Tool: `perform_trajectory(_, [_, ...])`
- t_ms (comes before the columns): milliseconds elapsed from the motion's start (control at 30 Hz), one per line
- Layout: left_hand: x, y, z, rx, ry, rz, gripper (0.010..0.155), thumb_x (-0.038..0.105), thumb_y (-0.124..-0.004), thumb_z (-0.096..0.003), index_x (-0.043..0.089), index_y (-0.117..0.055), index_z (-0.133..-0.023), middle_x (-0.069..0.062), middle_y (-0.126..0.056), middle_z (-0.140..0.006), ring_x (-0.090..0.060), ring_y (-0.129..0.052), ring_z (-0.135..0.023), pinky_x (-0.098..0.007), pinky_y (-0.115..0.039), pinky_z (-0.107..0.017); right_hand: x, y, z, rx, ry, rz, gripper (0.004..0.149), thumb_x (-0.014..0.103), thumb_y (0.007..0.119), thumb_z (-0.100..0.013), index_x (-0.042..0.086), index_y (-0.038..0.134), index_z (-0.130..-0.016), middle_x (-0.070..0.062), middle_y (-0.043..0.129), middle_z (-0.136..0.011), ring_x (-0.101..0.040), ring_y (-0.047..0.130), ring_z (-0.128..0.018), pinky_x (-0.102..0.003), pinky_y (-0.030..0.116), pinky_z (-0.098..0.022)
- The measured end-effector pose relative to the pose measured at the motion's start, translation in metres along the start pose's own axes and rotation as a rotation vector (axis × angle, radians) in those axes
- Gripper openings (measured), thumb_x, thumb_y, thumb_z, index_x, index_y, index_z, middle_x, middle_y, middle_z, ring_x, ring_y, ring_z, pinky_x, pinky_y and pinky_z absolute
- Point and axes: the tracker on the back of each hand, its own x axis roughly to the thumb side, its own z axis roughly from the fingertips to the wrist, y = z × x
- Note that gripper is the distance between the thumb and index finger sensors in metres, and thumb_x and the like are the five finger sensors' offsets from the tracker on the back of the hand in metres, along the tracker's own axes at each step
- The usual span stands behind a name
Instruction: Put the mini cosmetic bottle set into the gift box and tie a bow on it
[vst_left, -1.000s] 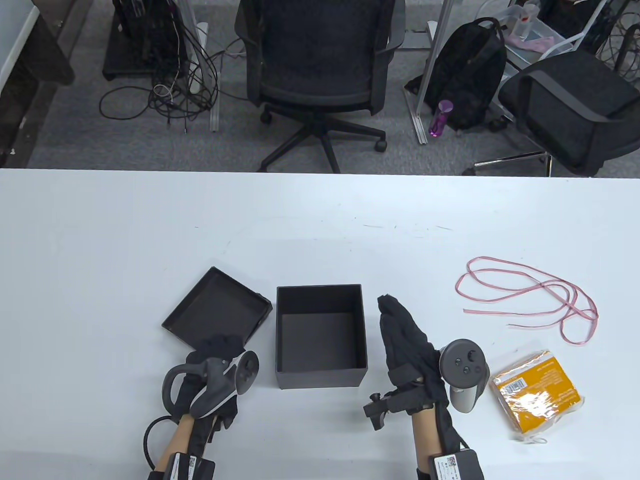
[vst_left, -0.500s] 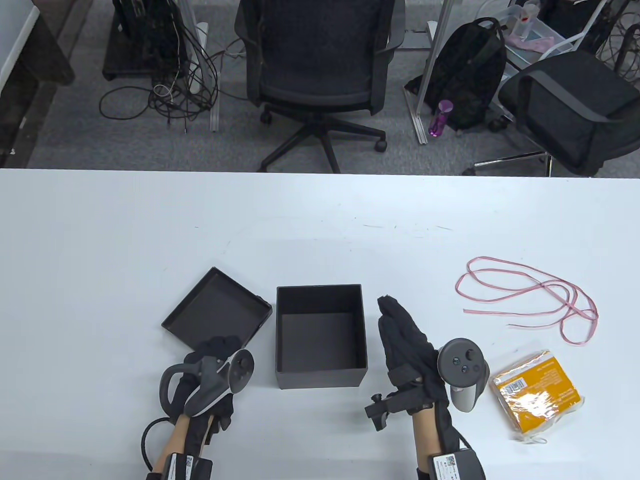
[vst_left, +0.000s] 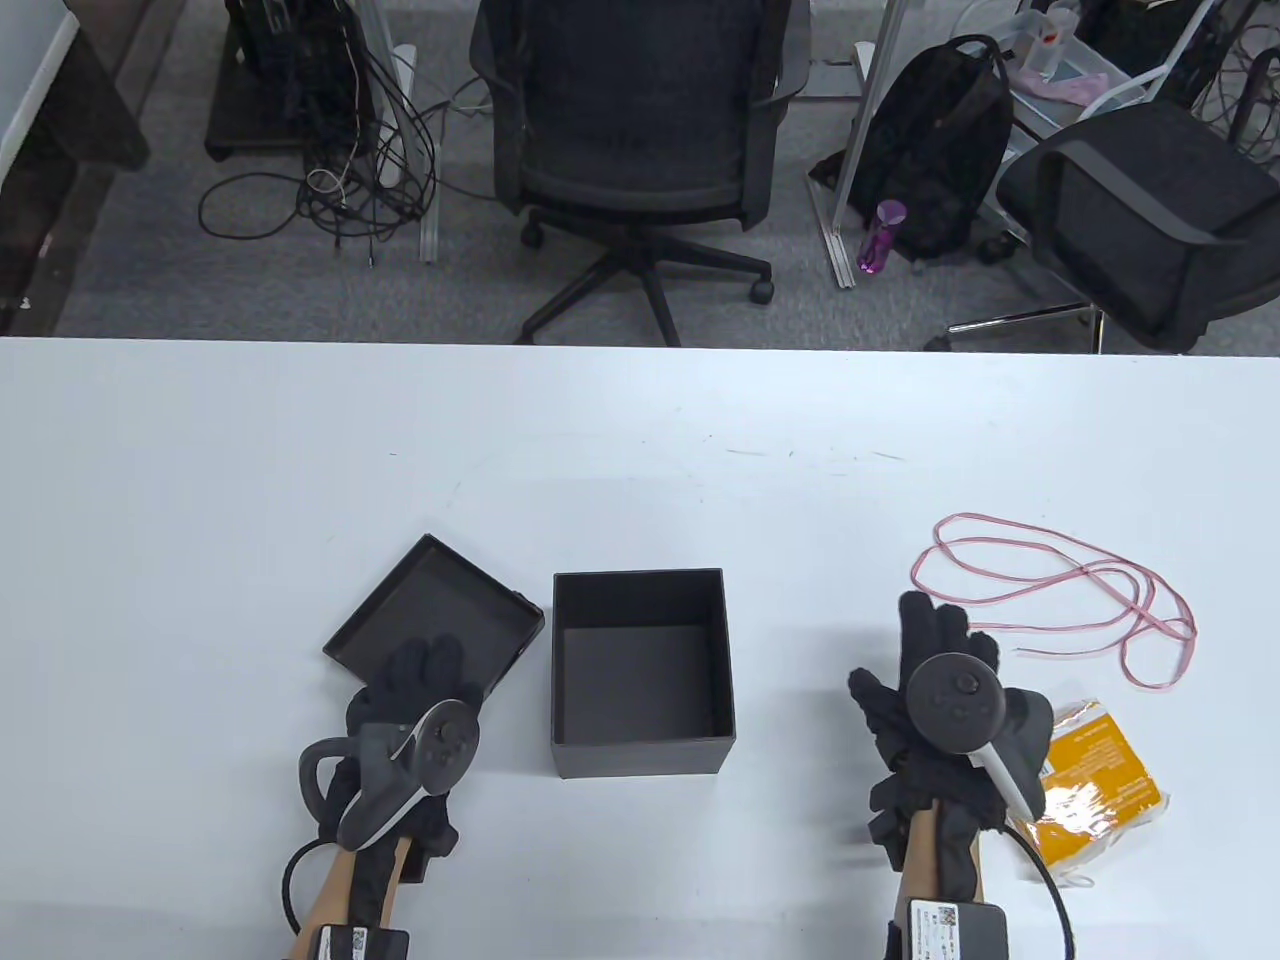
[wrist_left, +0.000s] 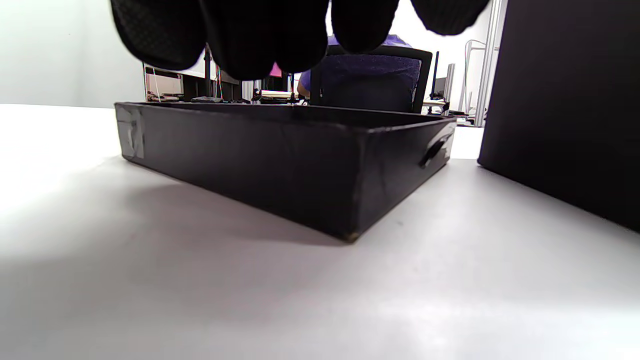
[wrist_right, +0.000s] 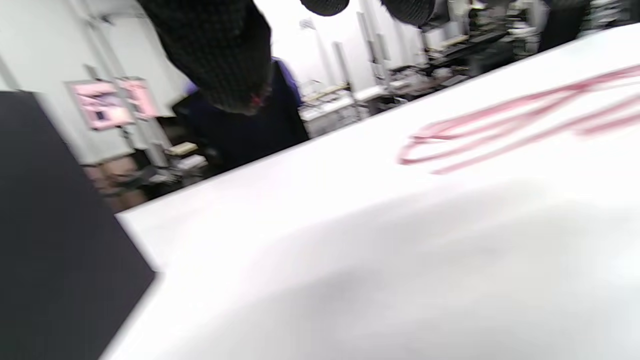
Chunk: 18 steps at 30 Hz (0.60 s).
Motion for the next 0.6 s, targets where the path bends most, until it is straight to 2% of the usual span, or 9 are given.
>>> perform_trajectory(100, [0.000, 0.000, 0.000, -0.004, -0.012, 0.003, 0.063, 0.052, -0.061, -0.0568, 0.024, -0.055, -0.113, -0.013, -0.066, -0.113, -0.042, -0.080, -0.097, -0.057, -0.078, -0.067, -0.024, -0.002, 0.002, 0.038, 0.152, 0.072, 0.093, 0.026, 0.084, -0.056, -0.006, 0.021, -0.116, -0.050, 0.019, -0.109, -0.080, 0.019, -0.084, -0.086, 0.036, -0.057])
perform_trajectory(167, [0.001, -0.001, 0.000, -0.005, -0.016, 0.006, 0.063, 0.052, -0.061, -0.0568, 0.024, -0.055, -0.113, -0.013, -0.065, -0.113, -0.042, -0.080, -0.098, -0.057, -0.078, -0.067, -0.038, 0.000, 0.001, 0.094, 0.220, 0.045, 0.095, 0.026, 0.084, -0.055, -0.005, 0.019, -0.117, -0.052, 0.015, -0.108, -0.081, 0.016, -0.082, -0.086, 0.035, -0.057])
perform_trajectory(300, [0.000, -0.001, -0.001, -0.010, -0.019, 0.011, 0.062, 0.052, -0.061, -0.0567, 0.026, -0.055, -0.113, -0.013, -0.065, -0.113, -0.042, -0.080, -0.098, -0.057, -0.078, -0.067, -0.057, 0.011, -0.004, 0.203, 0.334, 0.039, 0.098, 0.024, 0.084, -0.056, 0.004, 0.009, -0.116, -0.052, -0.001, -0.104, -0.081, 0.004, -0.077, -0.087, 0.029, -0.056])
perform_trajectory(500, [-0.001, -0.001, -0.001, -0.010, -0.021, 0.023, 0.062, 0.052, -0.061, -0.0569, 0.027, -0.056, -0.113, -0.013, -0.065, -0.113, -0.042, -0.080, -0.098, -0.057, -0.078, -0.067, -0.074, 0.029, -0.014, 0.289, 0.438, 0.104, 0.099, 0.015, 0.083, -0.055, 0.015, 0.003, -0.112, -0.049, -0.010, -0.100, -0.081, -0.002, -0.073, -0.087, 0.026, -0.055])
perform_trajectory(600, [-0.001, -0.002, -0.001, -0.009, -0.025, 0.025, 0.061, 0.052, -0.061, -0.0568, 0.029, -0.056, -0.113, -0.014, -0.065, -0.113, -0.042, -0.080, -0.098, -0.058, -0.078, -0.067, -0.075, 0.029, -0.015, 0.288, 0.448, 0.120, 0.097, 0.013, 0.083, -0.055, 0.016, 0.005, -0.113, -0.049, -0.009, -0.100, -0.083, 0.003, -0.074, -0.088, 0.028, -0.055])
